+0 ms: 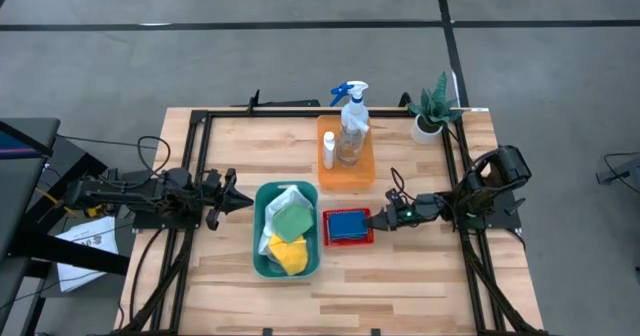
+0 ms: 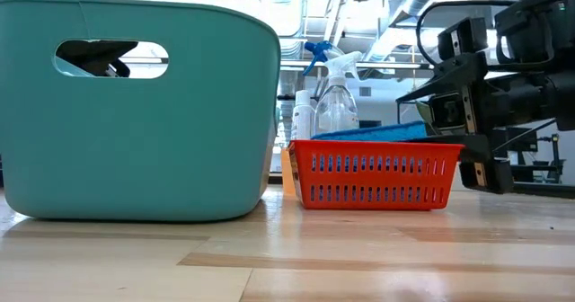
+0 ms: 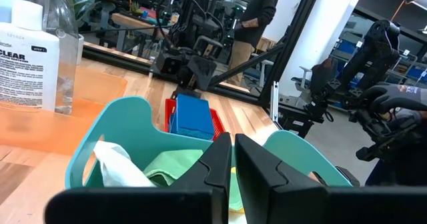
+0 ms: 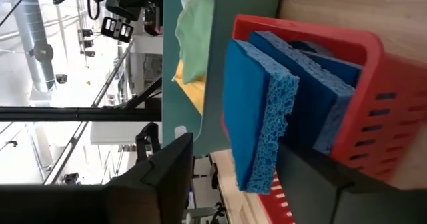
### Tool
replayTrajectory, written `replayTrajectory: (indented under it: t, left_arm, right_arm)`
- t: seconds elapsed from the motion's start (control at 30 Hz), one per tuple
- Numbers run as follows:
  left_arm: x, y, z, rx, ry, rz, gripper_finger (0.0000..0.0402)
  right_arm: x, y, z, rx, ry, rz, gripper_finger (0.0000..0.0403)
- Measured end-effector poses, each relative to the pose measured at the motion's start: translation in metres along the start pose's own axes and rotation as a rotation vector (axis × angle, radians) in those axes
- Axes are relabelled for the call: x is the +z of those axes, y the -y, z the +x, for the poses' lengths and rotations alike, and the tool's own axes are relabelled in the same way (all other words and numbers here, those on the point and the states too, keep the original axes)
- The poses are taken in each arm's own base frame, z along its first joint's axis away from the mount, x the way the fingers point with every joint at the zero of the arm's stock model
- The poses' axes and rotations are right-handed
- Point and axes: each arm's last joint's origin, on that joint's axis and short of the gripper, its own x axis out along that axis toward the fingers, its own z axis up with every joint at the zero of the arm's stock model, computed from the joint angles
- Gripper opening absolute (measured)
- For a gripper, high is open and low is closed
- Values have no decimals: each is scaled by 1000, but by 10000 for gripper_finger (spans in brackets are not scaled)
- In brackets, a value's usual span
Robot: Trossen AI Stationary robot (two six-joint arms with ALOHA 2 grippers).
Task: Pick & Place Kitchen Items
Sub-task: Put the blue sponge into the red bin
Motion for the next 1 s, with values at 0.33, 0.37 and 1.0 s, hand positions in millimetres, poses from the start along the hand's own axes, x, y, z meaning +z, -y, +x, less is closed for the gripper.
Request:
replayTrajectory:
  t: [0.33,0.37,1.0]
  left_arm:
    - [0,0,0,0,0,0,16]
    - [0,0,0,0,0,0,16]
    - [0,0,0,0,0,0,16]
  right_arm:
    - [0,1,0,-10,-2,25,197]
    - [0,1,0,-10,-1,26,197]
    - [-2,0,-1,-7,3,90,195]
